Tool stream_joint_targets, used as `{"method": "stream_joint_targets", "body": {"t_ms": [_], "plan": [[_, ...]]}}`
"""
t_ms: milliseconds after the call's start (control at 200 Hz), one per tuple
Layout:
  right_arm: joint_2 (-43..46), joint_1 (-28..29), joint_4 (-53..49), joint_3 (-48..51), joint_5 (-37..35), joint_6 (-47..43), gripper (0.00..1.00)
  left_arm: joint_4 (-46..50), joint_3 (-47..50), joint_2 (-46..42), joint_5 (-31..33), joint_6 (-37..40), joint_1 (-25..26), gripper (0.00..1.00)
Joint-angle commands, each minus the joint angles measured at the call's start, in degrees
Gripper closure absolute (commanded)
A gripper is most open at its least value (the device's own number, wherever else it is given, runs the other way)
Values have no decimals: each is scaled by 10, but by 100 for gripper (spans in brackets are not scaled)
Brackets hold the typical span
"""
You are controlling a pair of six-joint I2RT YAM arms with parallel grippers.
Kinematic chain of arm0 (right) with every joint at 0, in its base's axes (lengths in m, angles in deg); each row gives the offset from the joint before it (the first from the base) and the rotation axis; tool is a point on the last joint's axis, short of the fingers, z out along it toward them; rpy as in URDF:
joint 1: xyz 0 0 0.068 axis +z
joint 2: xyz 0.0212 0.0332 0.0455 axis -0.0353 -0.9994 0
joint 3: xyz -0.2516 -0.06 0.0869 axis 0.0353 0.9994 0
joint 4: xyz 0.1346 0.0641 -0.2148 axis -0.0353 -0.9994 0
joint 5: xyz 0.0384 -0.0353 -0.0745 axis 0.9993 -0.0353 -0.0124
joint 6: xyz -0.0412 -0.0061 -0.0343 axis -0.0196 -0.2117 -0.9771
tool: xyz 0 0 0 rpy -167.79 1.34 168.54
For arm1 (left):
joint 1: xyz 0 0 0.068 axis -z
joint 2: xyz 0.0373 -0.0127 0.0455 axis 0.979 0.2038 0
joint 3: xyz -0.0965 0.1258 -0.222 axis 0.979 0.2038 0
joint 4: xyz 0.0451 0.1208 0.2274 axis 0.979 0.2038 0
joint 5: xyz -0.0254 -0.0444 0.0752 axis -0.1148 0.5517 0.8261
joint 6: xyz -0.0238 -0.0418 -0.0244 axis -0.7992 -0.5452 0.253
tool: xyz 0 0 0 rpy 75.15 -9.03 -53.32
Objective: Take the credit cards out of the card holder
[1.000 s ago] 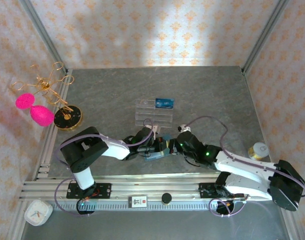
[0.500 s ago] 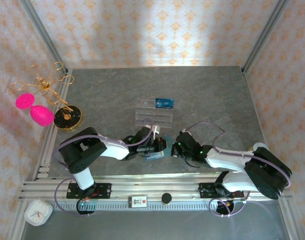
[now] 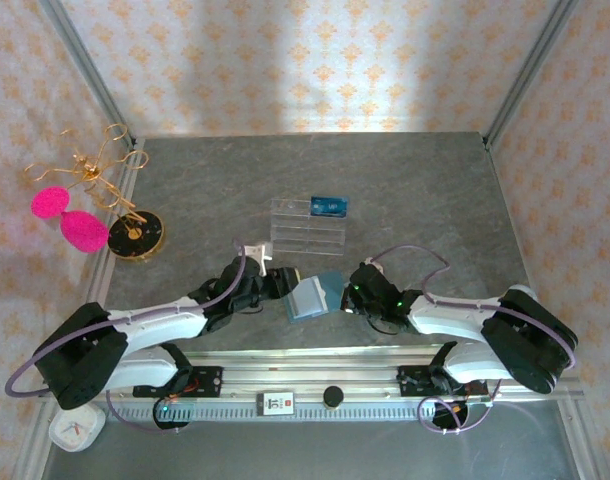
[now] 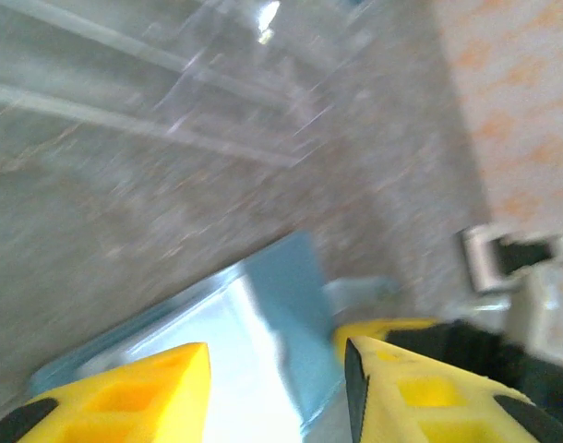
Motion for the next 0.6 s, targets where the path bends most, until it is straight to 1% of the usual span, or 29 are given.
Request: {"method": "stream_joint_targets", "body": {"t_ms": [0, 110, 180, 315, 350, 435, 526, 561, 596], "plan": [[-24, 4, -38, -2, -38, 2, 100, 52, 18, -1, 29, 23, 1, 60], [-32, 15, -42, -13, -48, -7, 100, 43, 29, 8, 42, 30, 0, 63], [-35, 20, -46, -20, -51, -13, 100, 47, 25, 21, 42, 36, 0, 67], [-29, 32, -55, -39, -60, -43, 100, 53, 18, 40, 41, 40, 1, 68], [-22, 37, -56, -44, -63, -57, 96, 53, 17, 38, 40, 39, 1, 68], [-5, 43, -44, -51, -55, -90, 82, 56, 17, 22, 42, 36, 1, 69], [4, 45, -30, -59, -46, -120, 62, 60, 16, 7, 43, 33, 1, 68], [4, 47, -27, -65, -43, -131, 56, 63, 15, 3, 45, 33, 1, 68], [3, 47, -27, -70, -42, -140, 53, 62, 16, 1, 44, 31, 1, 67]]}}
